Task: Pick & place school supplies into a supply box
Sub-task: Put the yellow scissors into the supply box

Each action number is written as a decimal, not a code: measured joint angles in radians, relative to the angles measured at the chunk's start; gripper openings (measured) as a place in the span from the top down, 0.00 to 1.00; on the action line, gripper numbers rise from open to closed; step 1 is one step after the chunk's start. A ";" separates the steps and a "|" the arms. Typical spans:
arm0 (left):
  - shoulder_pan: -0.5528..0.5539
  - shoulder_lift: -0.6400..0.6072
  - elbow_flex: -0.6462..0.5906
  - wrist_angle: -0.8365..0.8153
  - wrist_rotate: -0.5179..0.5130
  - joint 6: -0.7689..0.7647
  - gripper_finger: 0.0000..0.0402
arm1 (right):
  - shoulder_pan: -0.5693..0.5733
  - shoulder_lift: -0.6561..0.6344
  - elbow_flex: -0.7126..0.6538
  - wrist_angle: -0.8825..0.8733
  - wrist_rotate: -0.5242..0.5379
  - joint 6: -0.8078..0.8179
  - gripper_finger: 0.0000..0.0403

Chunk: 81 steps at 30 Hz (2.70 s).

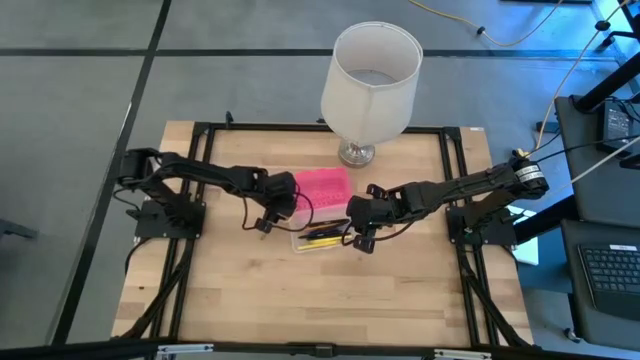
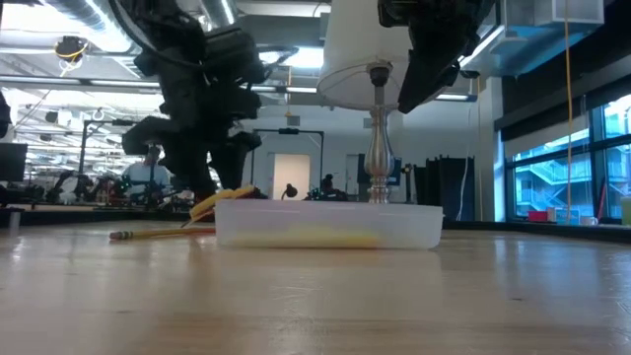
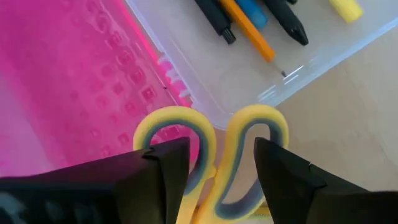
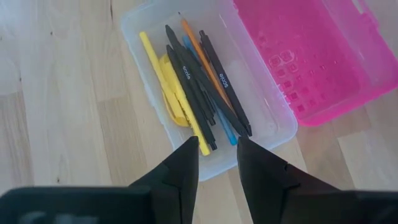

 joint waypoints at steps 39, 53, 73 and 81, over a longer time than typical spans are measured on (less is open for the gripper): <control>-0.136 -0.041 0.406 -0.188 -0.098 -0.504 0.83 | 0.040 -0.009 -0.001 -0.048 0.001 -0.115 0.72; -0.228 0.205 0.608 -0.076 -0.279 -0.861 0.83 | 0.172 -0.438 -0.363 0.245 0.078 -0.014 0.72; -0.220 0.471 0.727 -0.136 -0.274 -1.138 0.83 | 0.178 -0.541 -0.471 0.294 0.076 -0.005 0.72; -0.218 0.473 0.727 -0.265 -0.251 -1.029 0.82 | 0.178 -0.541 -0.471 0.294 0.076 -0.008 0.72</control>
